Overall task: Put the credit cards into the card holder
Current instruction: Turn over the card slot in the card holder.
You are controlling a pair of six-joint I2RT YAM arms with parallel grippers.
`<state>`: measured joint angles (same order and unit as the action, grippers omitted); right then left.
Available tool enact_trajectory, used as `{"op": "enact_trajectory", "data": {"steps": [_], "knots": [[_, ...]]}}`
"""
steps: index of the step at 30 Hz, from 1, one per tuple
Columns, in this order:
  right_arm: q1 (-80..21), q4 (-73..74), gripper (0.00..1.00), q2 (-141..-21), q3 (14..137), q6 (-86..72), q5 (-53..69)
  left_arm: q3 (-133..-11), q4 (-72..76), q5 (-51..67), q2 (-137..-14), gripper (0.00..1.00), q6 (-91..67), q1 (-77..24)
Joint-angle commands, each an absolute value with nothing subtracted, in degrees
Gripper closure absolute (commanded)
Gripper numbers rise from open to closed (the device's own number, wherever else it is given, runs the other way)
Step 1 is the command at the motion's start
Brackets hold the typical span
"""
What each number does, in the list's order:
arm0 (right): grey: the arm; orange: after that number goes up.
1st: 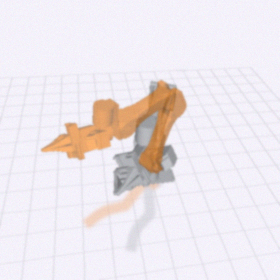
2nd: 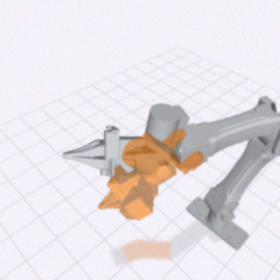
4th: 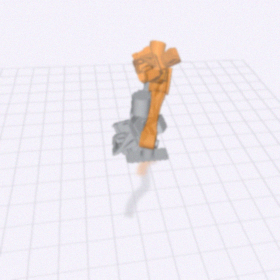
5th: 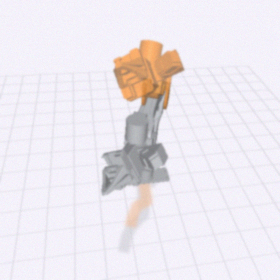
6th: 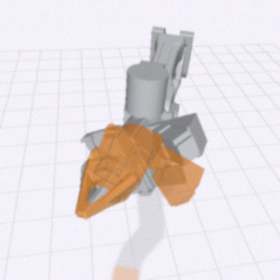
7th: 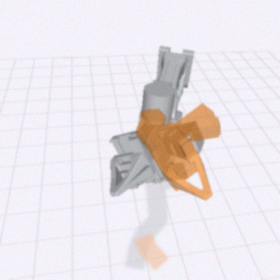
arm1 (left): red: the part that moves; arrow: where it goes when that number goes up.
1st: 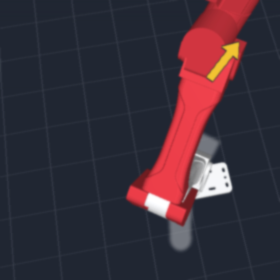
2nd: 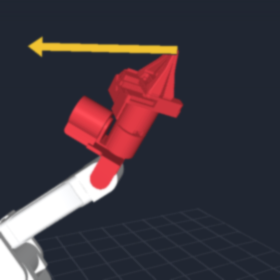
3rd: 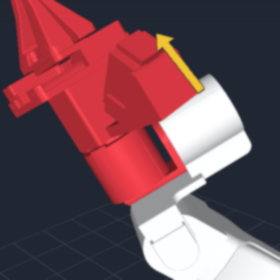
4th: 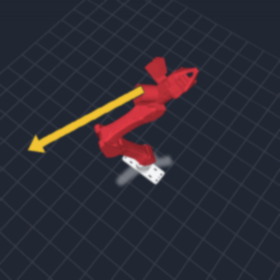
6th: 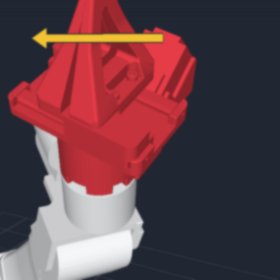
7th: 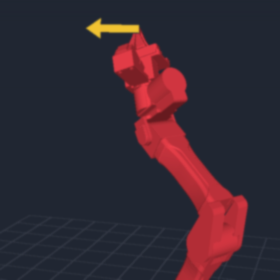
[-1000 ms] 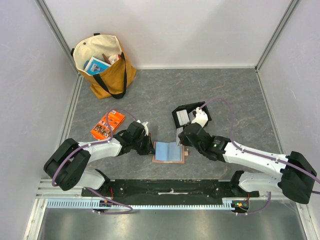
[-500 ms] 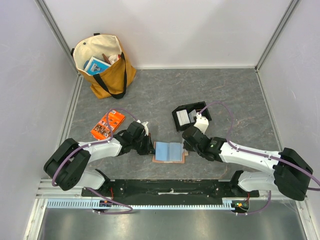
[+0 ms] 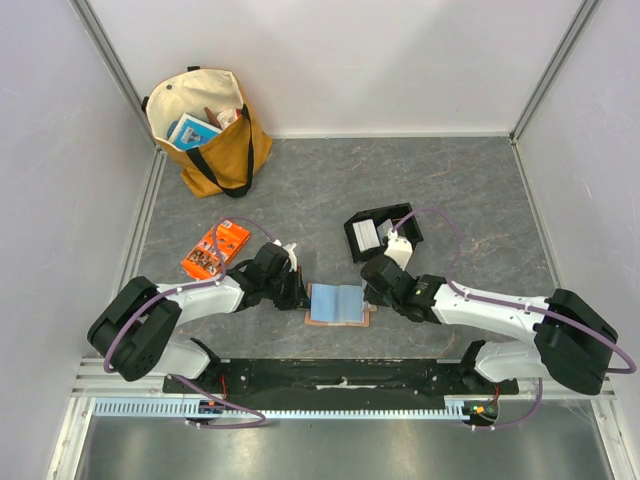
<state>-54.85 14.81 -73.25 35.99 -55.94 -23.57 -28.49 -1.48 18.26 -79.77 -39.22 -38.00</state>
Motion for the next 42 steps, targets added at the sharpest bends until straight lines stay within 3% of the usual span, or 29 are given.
{"op": "enact_trajectory", "data": {"steps": [1,23,33,42], "knots": [[-54.76,12.13,1.00,-74.53,36.74,-55.90,-22.33,-27.77,-3.34,16.00,-80.60,0.98,-38.94,-38.14],[-54.76,2.38,1.00,-83.40,40.42,-53.97,-12.22,-27.07,-2.29,16.52,-81.47,0.98,-39.11,-38.14],[-54.84,-11.42,1.00,-86.13,45.17,-49.84,5.17,-26.02,-0.79,15.82,-82.53,0.98,-39.99,-38.14],[-54.14,-3.00,1.00,-72.09,38.77,-48.87,-11.22,-25.66,-0.44,15.56,-83.15,0.98,-40.17,-38.14]]}}
